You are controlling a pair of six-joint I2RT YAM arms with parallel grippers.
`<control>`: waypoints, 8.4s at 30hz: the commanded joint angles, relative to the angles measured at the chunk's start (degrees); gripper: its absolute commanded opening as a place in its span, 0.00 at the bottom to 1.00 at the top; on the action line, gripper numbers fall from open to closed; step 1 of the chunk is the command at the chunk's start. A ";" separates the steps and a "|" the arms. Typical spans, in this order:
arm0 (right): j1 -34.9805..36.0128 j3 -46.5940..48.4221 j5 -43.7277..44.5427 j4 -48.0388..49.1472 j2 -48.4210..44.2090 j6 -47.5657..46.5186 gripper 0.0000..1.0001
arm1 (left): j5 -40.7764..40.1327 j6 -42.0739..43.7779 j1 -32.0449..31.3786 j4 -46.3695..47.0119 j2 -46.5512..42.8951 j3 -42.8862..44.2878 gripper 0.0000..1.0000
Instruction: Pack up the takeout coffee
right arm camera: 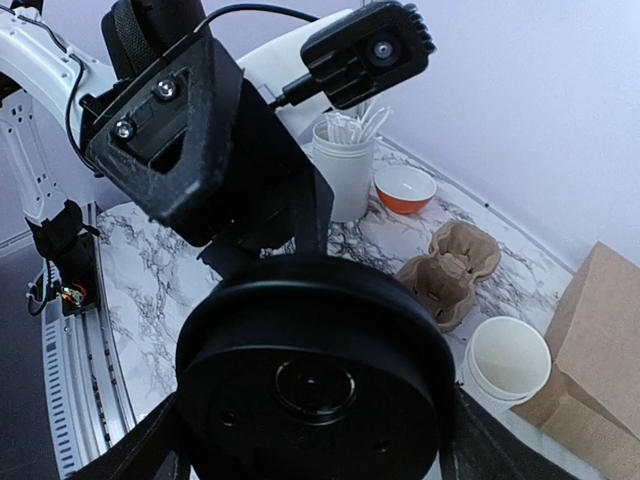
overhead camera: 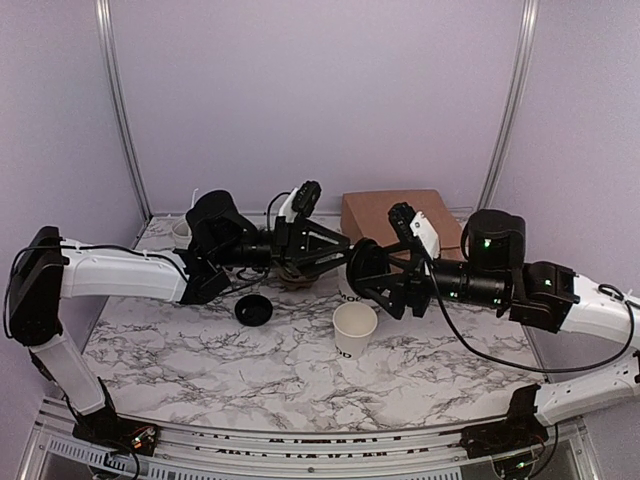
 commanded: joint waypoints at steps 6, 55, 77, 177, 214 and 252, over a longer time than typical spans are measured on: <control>-0.91 5.43 6.07 -10.97 4.64 2.36 0.77 | -9.51 11.11 4.76 -16.10 -5.56 -6.13 0.50; -7.42 21.44 -0.24 -30.23 31.02 5.00 0.80 | -22.88 25.14 5.49 -40.06 -13.03 -9.89 0.50; -7.40 23.31 -0.42 -31.98 33.78 5.17 0.85 | -22.89 25.31 5.49 -40.05 -13.09 -10.34 0.50; -7.40 25.64 -0.93 -37.07 36.35 5.16 0.88 | -22.01 25.31 4.53 -40.06 -8.19 -7.52 0.50; -22.21 -4.53 -17.18 -4.63 12.92 24.72 0.68 | -37.76 24.88 -4.45 -50.79 0.85 0.88 0.45; -22.87 -12.93 -18.34 3.31 14.11 29.19 0.56 | -49.00 32.77 -9.19 -66.08 8.89 14.08 0.45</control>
